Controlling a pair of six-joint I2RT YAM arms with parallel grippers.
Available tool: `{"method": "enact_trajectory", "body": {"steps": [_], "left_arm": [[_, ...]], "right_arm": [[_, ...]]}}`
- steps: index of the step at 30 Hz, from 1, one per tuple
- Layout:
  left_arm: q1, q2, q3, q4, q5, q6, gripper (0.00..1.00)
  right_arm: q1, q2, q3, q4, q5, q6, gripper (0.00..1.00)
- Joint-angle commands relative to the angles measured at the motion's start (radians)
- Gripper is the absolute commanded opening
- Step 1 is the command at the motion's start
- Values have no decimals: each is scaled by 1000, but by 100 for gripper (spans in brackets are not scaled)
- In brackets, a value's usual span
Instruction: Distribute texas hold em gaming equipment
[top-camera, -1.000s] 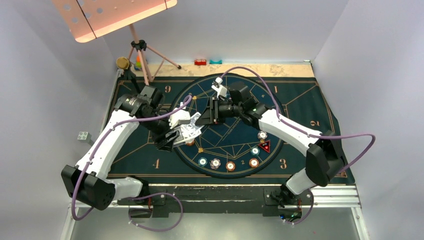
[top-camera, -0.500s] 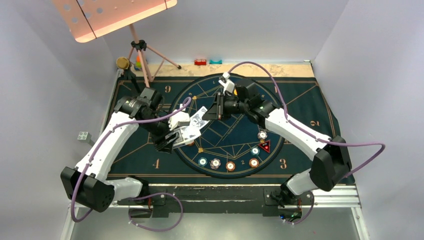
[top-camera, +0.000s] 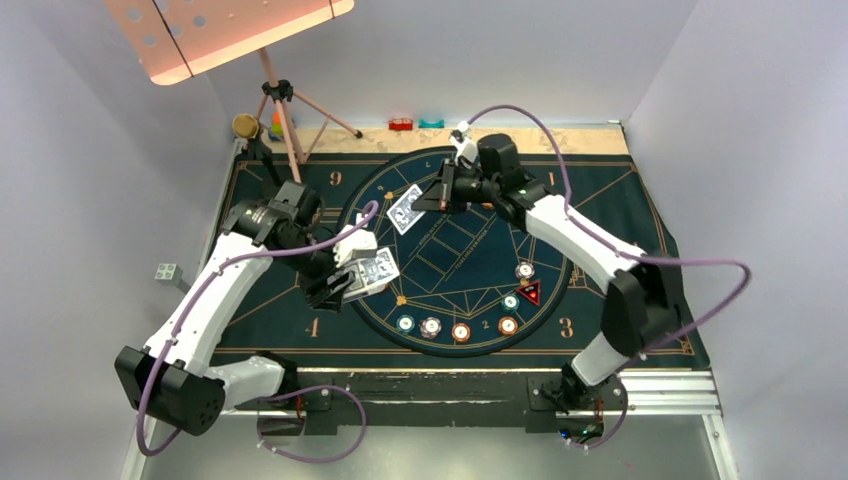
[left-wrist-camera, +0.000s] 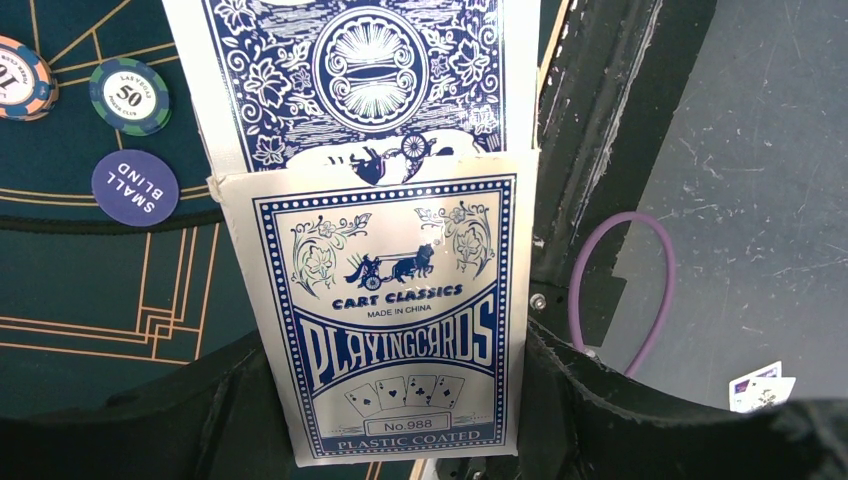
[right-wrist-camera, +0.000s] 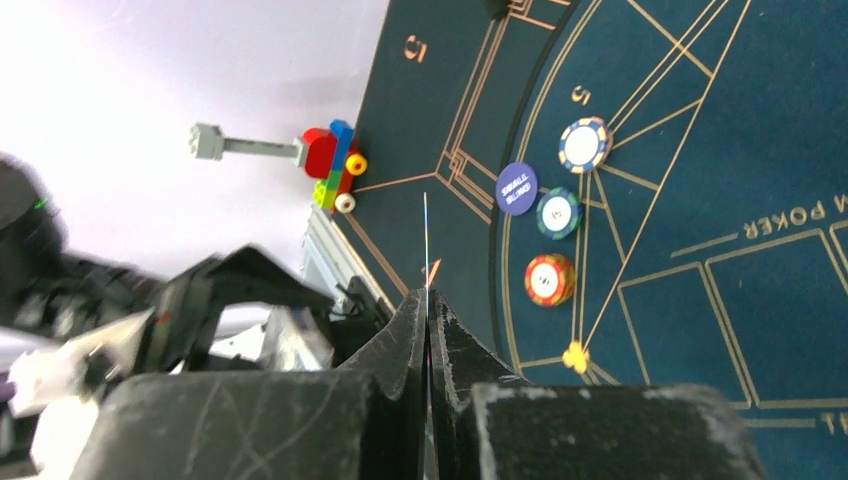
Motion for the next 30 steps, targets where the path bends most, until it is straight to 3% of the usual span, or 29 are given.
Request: {"method": "enact_trajectory", "body": {"steps": [1, 10, 15, 19, 24, 30], "left_arm": [[-3, -32, 22, -29, 55, -11, 0], [-1, -52, 16, -33, 41, -22, 0], [-2, -56, 20, -25, 35, -31, 0], [-1, -56, 18, -23, 32, -31, 0], [-2, -56, 11, -14, 32, -35, 0], [-2, -57, 6, -14, 30, -35, 0]], "right_arm": [[30, 188, 72, 90, -47, 21, 0], [182, 591, 386, 64, -25, 23, 0], [202, 699, 486, 76, -1, 68, 4], [213, 723, 496, 57, 40, 73, 17], [215, 700, 479, 9, 68, 43, 46], [203, 610, 485, -86, 73, -64, 55]]}}
